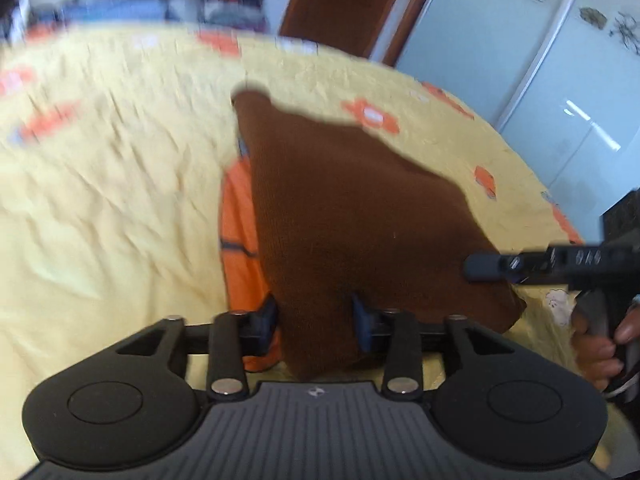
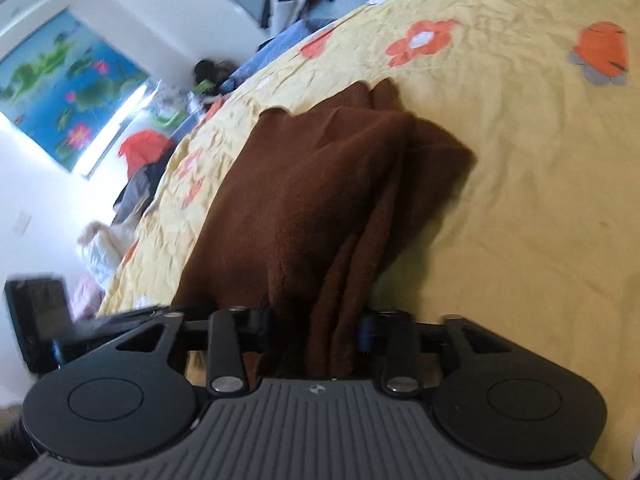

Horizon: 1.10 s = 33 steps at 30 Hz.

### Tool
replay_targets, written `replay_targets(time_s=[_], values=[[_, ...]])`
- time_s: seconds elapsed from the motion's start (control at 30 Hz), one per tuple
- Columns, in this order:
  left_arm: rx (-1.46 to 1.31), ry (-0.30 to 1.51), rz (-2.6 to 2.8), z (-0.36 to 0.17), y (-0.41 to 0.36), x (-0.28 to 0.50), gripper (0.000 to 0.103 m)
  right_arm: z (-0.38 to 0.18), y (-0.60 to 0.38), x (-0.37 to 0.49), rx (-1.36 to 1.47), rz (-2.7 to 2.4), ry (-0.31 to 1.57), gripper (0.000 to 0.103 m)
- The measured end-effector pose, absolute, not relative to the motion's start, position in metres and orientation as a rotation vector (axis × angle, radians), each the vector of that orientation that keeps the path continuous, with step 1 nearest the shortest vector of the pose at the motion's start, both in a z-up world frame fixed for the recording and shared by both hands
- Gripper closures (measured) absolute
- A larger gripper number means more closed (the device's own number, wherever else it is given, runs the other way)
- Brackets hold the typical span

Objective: Fold small clothes

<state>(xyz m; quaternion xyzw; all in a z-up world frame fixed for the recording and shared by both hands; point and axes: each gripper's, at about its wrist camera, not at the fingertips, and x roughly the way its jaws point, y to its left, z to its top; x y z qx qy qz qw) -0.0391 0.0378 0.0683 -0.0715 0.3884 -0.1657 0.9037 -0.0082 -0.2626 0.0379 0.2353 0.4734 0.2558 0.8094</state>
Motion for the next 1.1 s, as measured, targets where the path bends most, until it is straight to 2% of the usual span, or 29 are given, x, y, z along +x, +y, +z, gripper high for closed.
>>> replay_targets(time_s=[0.03,0.07,0.1,0.13,0.2,0.3,0.33,0.37,0.4,0.43,0.5,0.6,0.63,0.67,0.73,0.87,1.0,1.1], values=[[-0.103,0.729,-0.33,0.078,0.034,-0.049,0.044,0.049,-0.264,-0.013,0.466,0.508,0.968,0.032],[-0.047,0.643,-0.324,0.083,0.029,-0.061,0.035,0.061,-0.264,-0.017,0.417,0.473,0.907,0.028],[0.014,0.571,-0.325,0.089,0.02,-0.067,0.019,0.074,-0.262,-0.02,0.357,0.442,0.842,0.028],[0.074,0.525,-0.336,0.091,0.01,-0.072,0.016,0.086,-0.258,-0.021,0.308,0.417,0.789,0.028],[0.15,0.531,-0.367,0.088,-0.014,-0.063,0.016,0.103,-0.245,-0.011,0.28,0.431,0.724,0.027],[0.19,0.621,-0.418,0.066,-0.043,-0.038,0.016,0.104,-0.214,0.021,0.275,0.514,0.754,0.009],[0.208,0.683,-0.4,0.053,-0.05,-0.025,0.015,0.096,-0.204,0.036,0.26,0.521,0.796,0.007],[0.225,0.701,-0.371,0.042,-0.055,-0.018,0.01,0.083,-0.195,0.051,0.234,0.504,0.854,0.009],[0.228,0.669,-0.37,0.038,-0.056,-0.017,0.007,0.065,-0.187,0.066,0.182,0.466,0.928,0.009],[0.219,0.671,-0.369,0.036,-0.056,-0.015,0.006,0.046,-0.183,0.077,0.124,0.431,0.961,0.0],[0.198,0.698,-0.362,0.04,-0.057,-0.008,0.006,0.038,-0.179,0.077,0.052,0.455,0.889,0.0],[0.194,0.698,-0.365,0.042,-0.057,-0.006,0.006,0.047,-0.177,0.082,0.077,0.44,0.938,0.001],[0.199,0.692,-0.365,0.041,-0.056,-0.006,0.006,0.052,-0.181,0.081,0.092,0.425,0.93,0.011],[0.198,0.687,-0.364,0.04,-0.054,-0.007,0.006,0.057,-0.186,0.073,0.114,0.4,0.914,0.015],[0.195,0.682,-0.361,0.039,-0.056,-0.009,0.006,0.072,-0.195,0.056,0.169,0.382,0.859,0.014],[0.198,0.68,-0.359,0.033,-0.057,-0.014,0.005,0.089,-0.191,0.029,0.196,0.465,0.78,0.004],[0.197,0.682,-0.358,0.035,-0.059,-0.019,0.005,0.057,-0.175,0.047,0.118,0.455,0.914,0.001],[0.206,0.674,-0.352,0.033,-0.061,-0.019,0.005,0.039,-0.17,0.048,0.013,0.456,0.84,0.0]])
